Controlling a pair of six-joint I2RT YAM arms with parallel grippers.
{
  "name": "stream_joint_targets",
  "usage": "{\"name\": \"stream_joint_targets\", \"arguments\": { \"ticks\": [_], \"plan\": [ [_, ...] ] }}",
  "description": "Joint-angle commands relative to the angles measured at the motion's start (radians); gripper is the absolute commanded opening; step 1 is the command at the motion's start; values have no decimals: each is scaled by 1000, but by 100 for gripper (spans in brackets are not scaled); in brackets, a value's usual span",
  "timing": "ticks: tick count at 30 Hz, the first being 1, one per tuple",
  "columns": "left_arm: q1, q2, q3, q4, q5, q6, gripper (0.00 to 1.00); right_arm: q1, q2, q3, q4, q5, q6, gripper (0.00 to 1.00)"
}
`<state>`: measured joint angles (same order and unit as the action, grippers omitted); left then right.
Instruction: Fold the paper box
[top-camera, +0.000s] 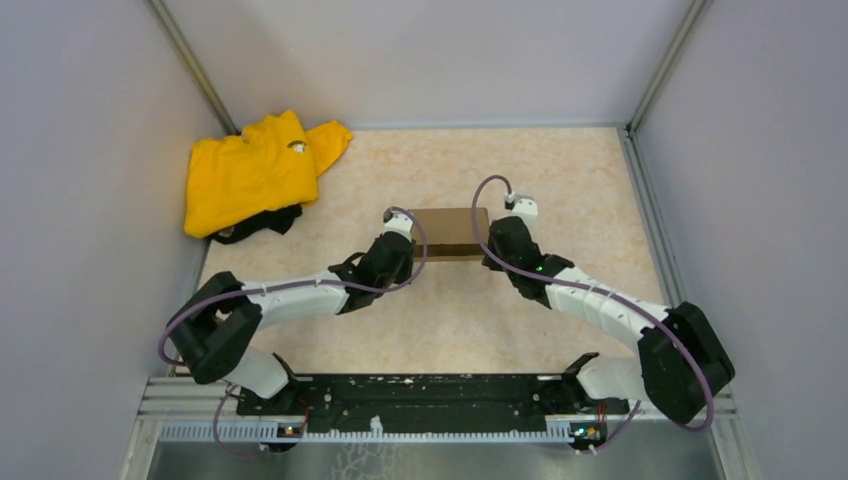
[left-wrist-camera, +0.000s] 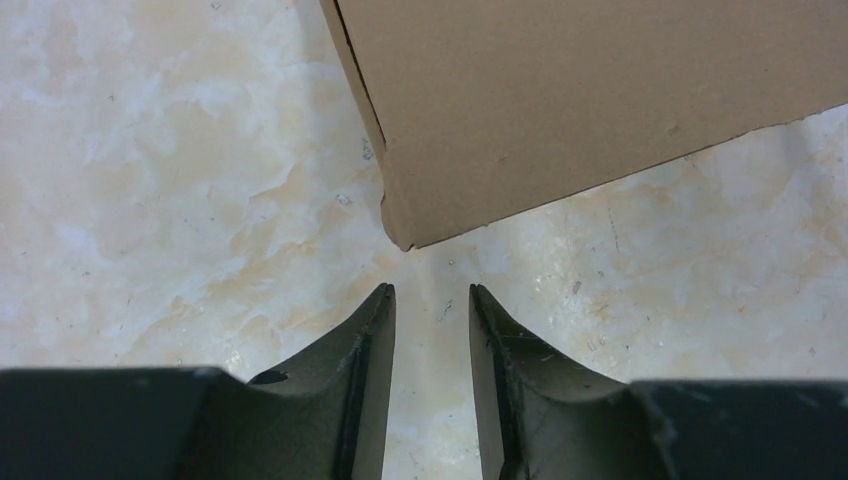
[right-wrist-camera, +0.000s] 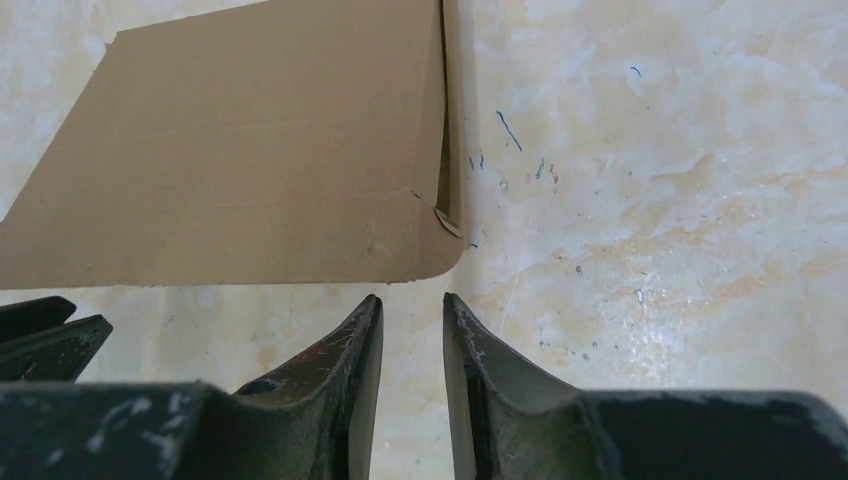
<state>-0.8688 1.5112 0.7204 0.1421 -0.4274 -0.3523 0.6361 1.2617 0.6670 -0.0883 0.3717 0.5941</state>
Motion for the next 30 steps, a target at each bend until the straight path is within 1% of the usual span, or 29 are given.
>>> {"name": "stream_joint_targets", "arguments": {
  "ticks": [1, 5, 10, 12, 14, 16, 17, 20, 22, 23, 26, 30],
  "plan": [
    [-6, -52, 2, -37, 20, -22, 40, -3, -91, 8, -60, -13, -24, 29],
    [-7, -112, 0, -107, 25, -51, 40, -3, -185, 12, -132, -2, -43, 35],
    [-10, -283, -25, -211, 38, -100, 41, -12, -260, 69, -222, 16, -78, 46],
    [-10, -352, -25, -246, 23, -113, 42, -26, -253, 108, -235, -2, -104, 48],
    [-10, -410, -18, -232, 9, -90, 43, -51, -221, 164, -235, -45, -137, 49],
    [-9, -430, 15, -218, -12, -59, 43, -89, -171, 211, -227, -90, -163, 47],
    [-4, -422, 42, -211, -23, -39, 41, -106, -136, 233, -220, -113, -176, 45],
    [42, -335, 134, -193, 20, 11, 14, -143, -49, 286, -188, -173, -205, 36],
    [77, -261, 184, -162, 105, 31, 3, -155, 16, 324, -179, -211, -222, 30],
    [88, -214, 206, -152, 132, 37, 0, -156, 49, 340, -176, -229, -228, 28],
    [109, -130, 227, -52, 200, 55, 0, -156, 133, 374, -157, -291, -244, 25],
    [144, -34, 232, 27, 283, 53, 0, -156, 204, 375, -143, -358, -254, 21]
  ]
}}
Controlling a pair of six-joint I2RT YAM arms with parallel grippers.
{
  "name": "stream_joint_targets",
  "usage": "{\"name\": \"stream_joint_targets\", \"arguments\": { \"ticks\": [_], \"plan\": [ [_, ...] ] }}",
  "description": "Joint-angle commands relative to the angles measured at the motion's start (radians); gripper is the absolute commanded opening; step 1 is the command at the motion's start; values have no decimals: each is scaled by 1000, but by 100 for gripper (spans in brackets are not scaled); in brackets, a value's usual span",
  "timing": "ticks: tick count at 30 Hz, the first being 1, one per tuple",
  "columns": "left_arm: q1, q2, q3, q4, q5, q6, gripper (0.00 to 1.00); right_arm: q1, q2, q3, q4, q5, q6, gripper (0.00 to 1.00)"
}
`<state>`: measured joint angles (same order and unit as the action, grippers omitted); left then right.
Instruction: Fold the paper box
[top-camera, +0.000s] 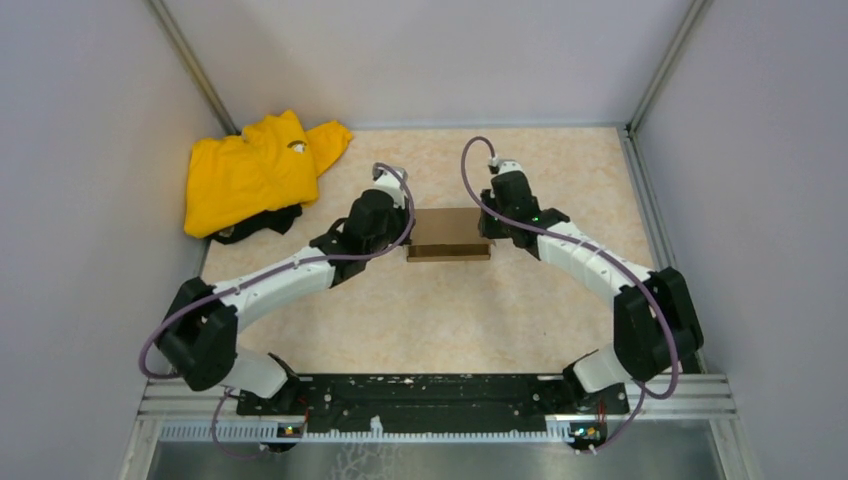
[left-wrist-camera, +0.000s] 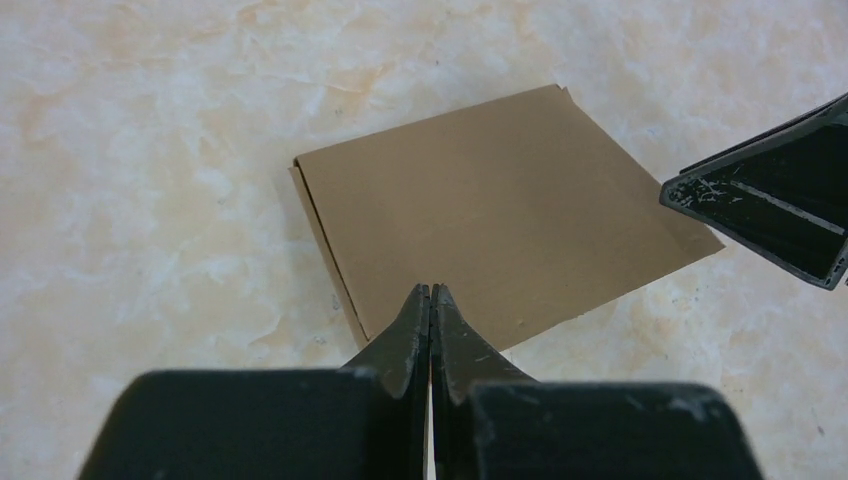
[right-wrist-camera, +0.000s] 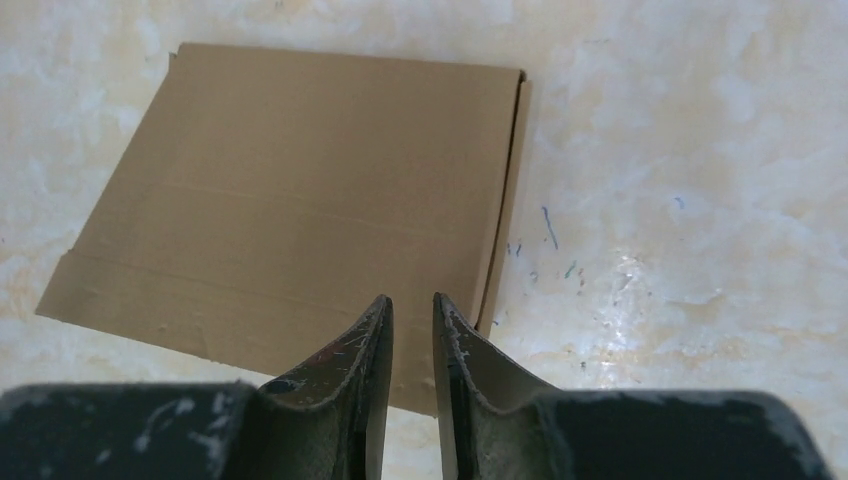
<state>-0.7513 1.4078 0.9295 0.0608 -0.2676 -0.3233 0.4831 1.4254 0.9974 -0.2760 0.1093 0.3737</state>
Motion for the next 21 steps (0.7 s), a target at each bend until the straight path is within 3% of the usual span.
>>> {"name": "stream_joint_targets", "arguments": {
  "ticks": [1, 12, 21],
  "plan": [
    [33, 91, 21, 128, 143, 27, 0, -3, 46, 30, 58, -104, -33, 21],
    [43, 251, -24, 168, 253, -33, 0, -3, 66, -135, 154, -105, 2, 20],
    [44, 317, -64, 179, 246, -58, 0, -3, 99, -179, 202, -127, 19, 20]
  ]
}}
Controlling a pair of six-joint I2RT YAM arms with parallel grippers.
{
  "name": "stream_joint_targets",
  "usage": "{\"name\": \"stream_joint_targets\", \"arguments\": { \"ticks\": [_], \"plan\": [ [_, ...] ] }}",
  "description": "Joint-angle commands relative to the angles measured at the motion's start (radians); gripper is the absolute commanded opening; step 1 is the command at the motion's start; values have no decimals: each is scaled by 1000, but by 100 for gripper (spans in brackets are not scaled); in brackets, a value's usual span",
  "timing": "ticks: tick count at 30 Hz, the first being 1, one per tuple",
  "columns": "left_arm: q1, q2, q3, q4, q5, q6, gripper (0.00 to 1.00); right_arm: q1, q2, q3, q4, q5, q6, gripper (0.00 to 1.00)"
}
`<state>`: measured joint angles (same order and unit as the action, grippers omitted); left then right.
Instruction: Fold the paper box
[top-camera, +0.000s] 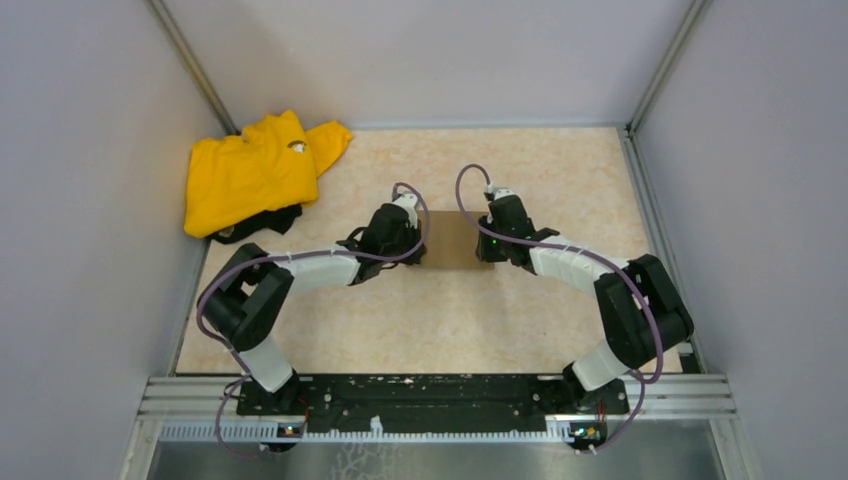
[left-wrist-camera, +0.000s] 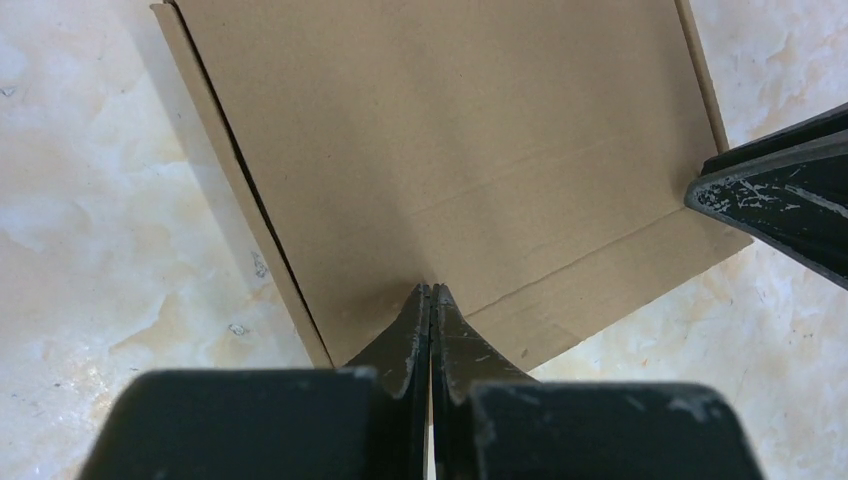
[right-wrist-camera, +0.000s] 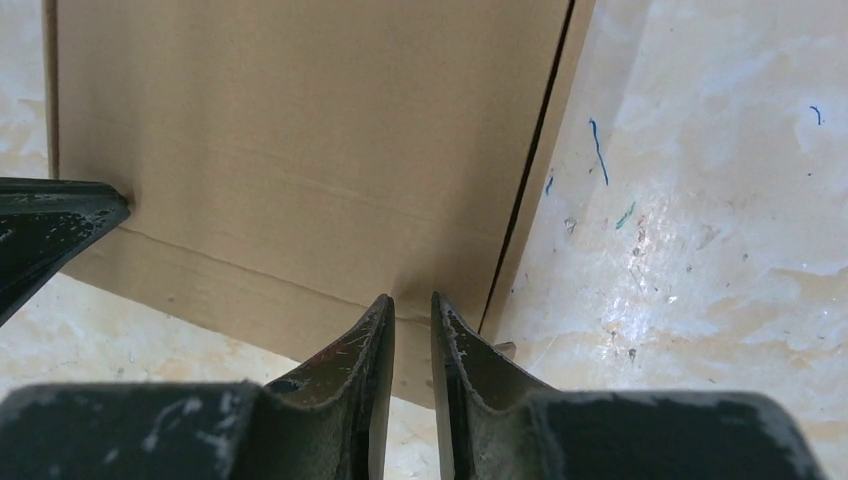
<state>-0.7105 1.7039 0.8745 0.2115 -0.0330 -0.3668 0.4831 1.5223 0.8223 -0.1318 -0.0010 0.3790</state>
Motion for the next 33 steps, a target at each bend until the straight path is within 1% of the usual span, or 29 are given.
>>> {"name": "stream_joint_targets", "arguments": {
  "ticks": [1, 4, 8, 10, 13, 14, 17, 18, 19, 20, 21, 24, 26, 28, 33],
  "plan": [
    [4, 31, -2, 13, 13, -14, 0, -3, 1, -1, 55, -15, 13, 20],
    [9, 38, -10, 10, 18, -17, 0, -3, 5, 12, 48, -19, 8, 20],
    [12, -49, -28, -7, 7, -5, 1, -3, -37, 15, 47, -34, -3, 20],
    [14, -115, -15, -42, 4, 14, 9, -3, -77, 17, 40, -34, -11, 23],
    [14, -219, 12, -103, -30, 37, 32, -7, -149, 21, 31, -31, -21, 28],
    [16, -251, 17, -120, -45, 45, 36, -10, -172, 18, 31, -33, -23, 32],
    [28, -337, 4, -148, -79, 61, 50, -40, -230, -11, 48, -41, -8, 47],
    [37, -357, -10, -152, -91, 58, 57, -71, -242, -25, 59, -64, 5, 52],
    [48, -375, -29, -149, -95, 54, 66, -107, -251, -47, 91, -97, 24, 75],
    [62, -385, -56, -129, -90, 43, 89, -148, -252, -71, 133, -160, 41, 94],
    [84, -396, -88, -97, -58, 35, 98, -193, -250, -100, 184, -240, 63, 98],
    [167, -424, -212, 67, 120, -5, 99, -316, -224, -210, 397, -455, 155, 99],
    [204, -423, -294, 201, 199, -25, 99, -369, -186, -282, 551, -578, 218, 99],
    [246, -395, -337, 284, 275, -34, 99, -389, -140, -309, 639, -640, 252, 99],
    [285, -278, -377, 469, 447, -40, 99, -391, -29, -356, 848, -696, 323, 99]
  ]
}}
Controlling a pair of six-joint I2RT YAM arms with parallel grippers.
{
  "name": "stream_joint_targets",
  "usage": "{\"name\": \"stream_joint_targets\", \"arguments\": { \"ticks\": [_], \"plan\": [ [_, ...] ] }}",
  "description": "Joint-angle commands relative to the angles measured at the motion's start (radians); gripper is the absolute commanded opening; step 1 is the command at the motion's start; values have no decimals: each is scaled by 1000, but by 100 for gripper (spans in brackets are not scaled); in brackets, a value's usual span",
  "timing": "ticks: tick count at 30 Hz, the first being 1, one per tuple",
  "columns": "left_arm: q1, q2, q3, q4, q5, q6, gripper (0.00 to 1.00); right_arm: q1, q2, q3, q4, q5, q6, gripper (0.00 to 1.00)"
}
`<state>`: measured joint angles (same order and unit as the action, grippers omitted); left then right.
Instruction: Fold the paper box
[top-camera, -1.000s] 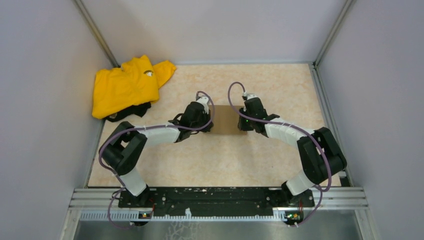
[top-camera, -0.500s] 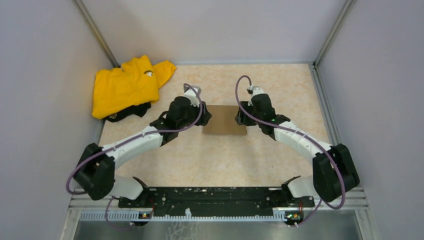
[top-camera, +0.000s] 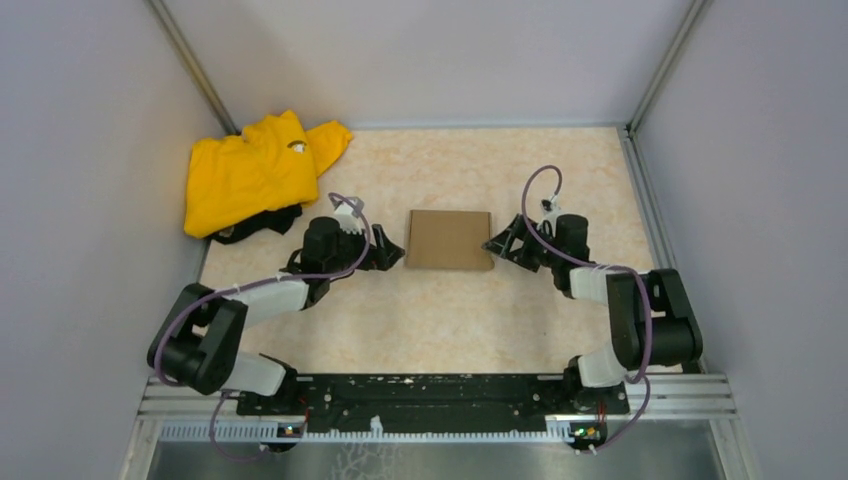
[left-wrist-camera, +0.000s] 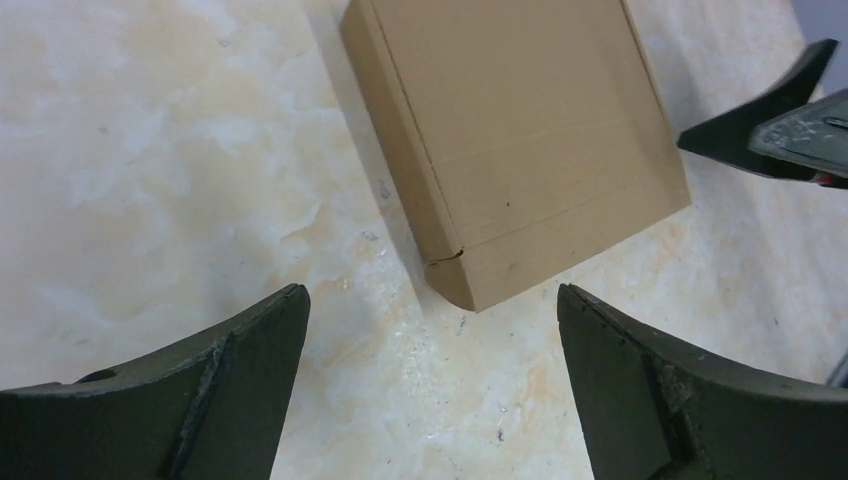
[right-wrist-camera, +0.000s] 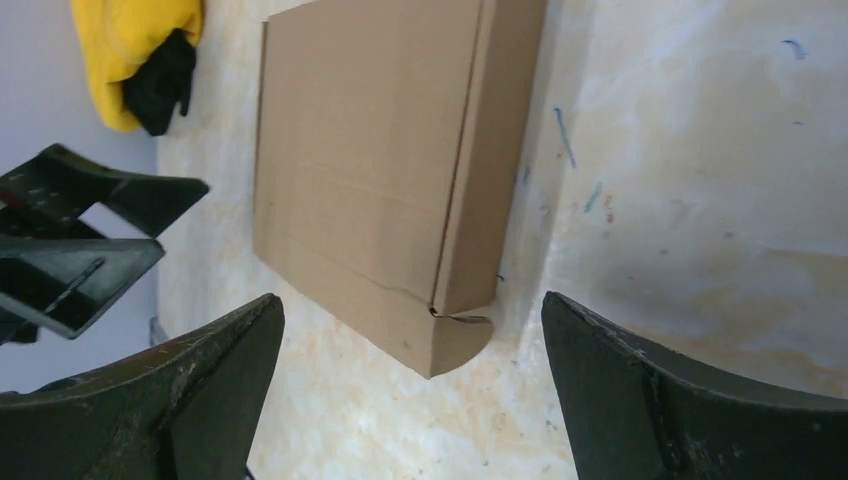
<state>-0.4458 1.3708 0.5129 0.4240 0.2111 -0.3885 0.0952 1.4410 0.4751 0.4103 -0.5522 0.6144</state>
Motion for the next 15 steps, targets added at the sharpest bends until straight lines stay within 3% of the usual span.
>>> {"name": "stream_joint_targets", "arguments": {
  "ticks": [1, 15],
  "plan": [
    [22, 74, -21, 294, 221, -24, 99, -3, 74, -12, 334, -151, 100, 99],
    [27, 247, 4, 451, 316, -42, 99, -3, 225, 23, 435, -184, 136, 99]
  ]
}}
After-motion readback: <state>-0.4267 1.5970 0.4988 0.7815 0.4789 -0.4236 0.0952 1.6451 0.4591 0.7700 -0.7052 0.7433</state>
